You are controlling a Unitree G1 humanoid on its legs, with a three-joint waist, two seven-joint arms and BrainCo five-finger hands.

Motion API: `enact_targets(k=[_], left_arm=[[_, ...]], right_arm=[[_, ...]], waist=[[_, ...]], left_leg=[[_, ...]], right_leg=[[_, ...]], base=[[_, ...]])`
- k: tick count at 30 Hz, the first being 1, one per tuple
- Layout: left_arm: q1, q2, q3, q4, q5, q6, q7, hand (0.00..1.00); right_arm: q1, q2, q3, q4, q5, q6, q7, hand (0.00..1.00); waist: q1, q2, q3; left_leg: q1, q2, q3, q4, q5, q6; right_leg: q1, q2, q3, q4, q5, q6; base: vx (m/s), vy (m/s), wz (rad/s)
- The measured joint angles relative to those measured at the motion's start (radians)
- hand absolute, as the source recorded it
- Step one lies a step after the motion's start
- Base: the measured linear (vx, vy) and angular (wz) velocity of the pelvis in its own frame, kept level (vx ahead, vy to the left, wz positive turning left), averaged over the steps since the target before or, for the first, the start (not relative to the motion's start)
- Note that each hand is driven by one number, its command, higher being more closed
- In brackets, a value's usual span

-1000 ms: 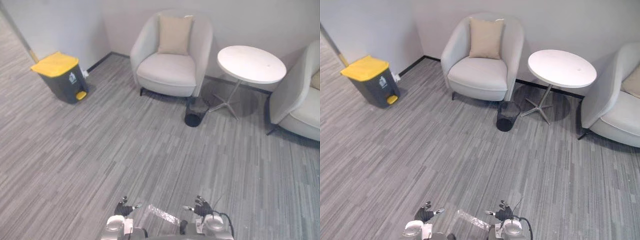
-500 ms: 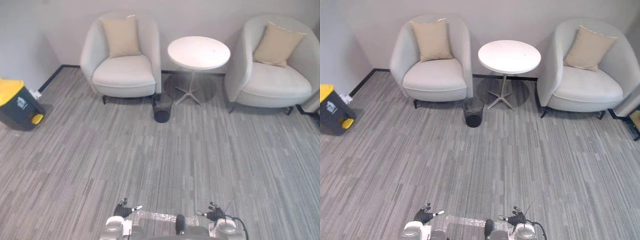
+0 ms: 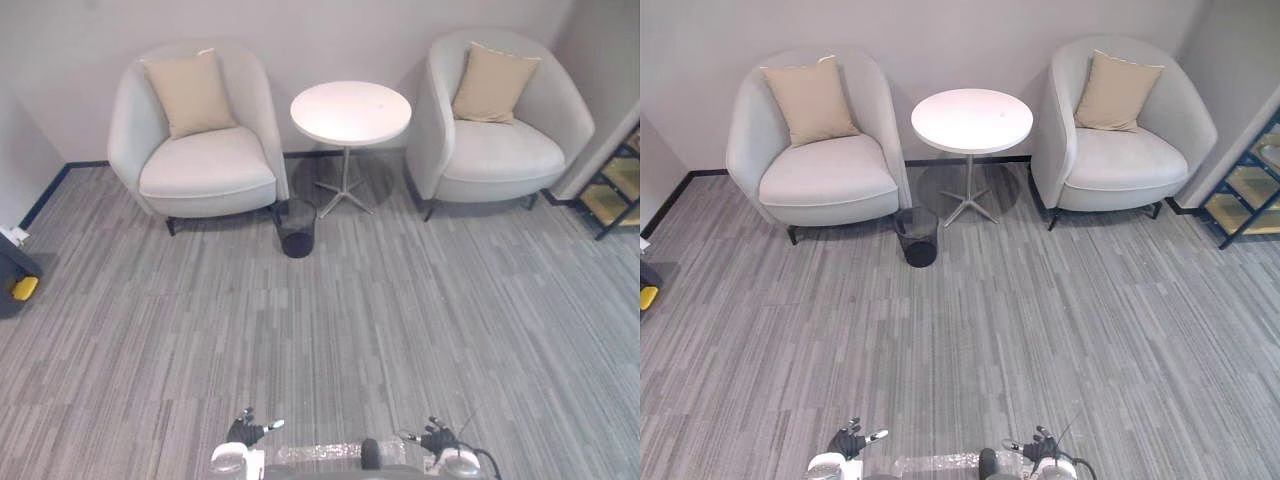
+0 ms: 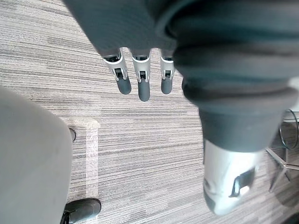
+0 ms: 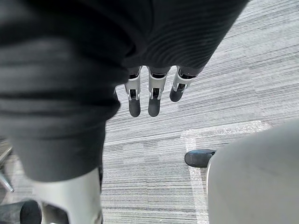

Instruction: Organize the slippers on the shoe rack

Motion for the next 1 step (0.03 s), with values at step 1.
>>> enact_targets(k=[1], left_arm=[[0.000, 0.000, 0.000, 0.002, 0.000, 0.000, 0.000, 0.00]], right_arm=[[0.000, 0.000, -0.001, 0.000, 0.000, 0.000, 0.000, 0.00]], waist=[[-0.004, 0.000, 0.000]], left_leg=[[0.002, -0.001, -0.011, 0.004, 0.000, 0.000]], right_leg=[[0.007, 0.001, -0.008, 0.000, -0.004, 0.000]], base=[[0.06, -0.003, 0.06]])
